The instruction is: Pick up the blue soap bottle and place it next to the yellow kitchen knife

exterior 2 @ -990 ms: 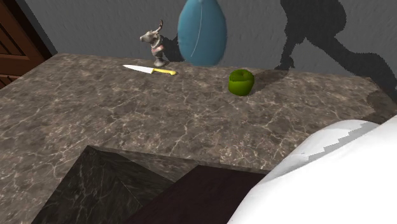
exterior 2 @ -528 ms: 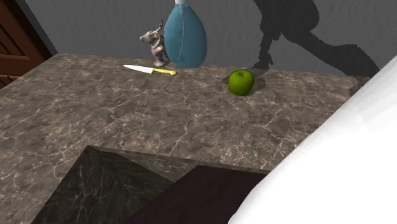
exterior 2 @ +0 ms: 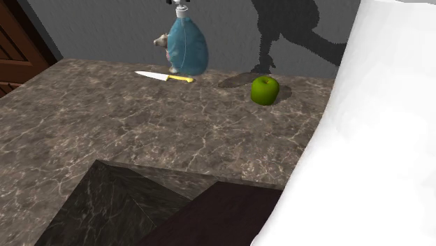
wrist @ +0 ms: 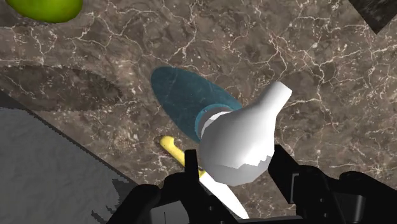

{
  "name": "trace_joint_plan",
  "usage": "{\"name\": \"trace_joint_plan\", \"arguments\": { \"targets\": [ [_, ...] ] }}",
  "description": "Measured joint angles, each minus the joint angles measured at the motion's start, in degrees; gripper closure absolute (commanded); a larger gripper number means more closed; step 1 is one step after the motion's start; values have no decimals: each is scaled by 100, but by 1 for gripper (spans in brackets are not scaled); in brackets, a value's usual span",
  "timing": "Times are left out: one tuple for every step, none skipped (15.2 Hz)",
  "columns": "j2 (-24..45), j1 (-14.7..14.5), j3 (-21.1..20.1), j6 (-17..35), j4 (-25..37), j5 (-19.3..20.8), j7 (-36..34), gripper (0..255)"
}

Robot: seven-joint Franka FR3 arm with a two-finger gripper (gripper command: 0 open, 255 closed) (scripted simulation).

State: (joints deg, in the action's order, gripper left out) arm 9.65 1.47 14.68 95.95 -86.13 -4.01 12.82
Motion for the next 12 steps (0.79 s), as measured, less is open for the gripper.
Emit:
{"name": "trace_joint_plan", "arguments": {
  "targets": [
    [201, -2, -16, 68, 130, -47, -21, 255],
    [410, -1, -33, 83, 319, -94, -40, 255],
    [669, 44, -32, 32, 620, -157, -7, 255],
    [897, 51, -50, 46, 832, -205, -31, 255],
    [1168, 88, -63, 15, 1126, -263, -23, 255],
    [1262, 93, -71, 31, 1198, -281, -29, 255],
    [1310, 84, -80, 104, 1175, -290, -41, 255],
    [1344, 85, -84, 159, 1154, -298, -38, 255],
    [1336, 80, -84, 251, 1053, -298, -31, 255],
    [1340, 80, -85, 326, 984, -301, -23, 255],
    [1334, 75, -85, 393, 911, -300, -21, 255],
    [1336, 70, -87, 454, 852, -301, -21, 255]
  ]
}}
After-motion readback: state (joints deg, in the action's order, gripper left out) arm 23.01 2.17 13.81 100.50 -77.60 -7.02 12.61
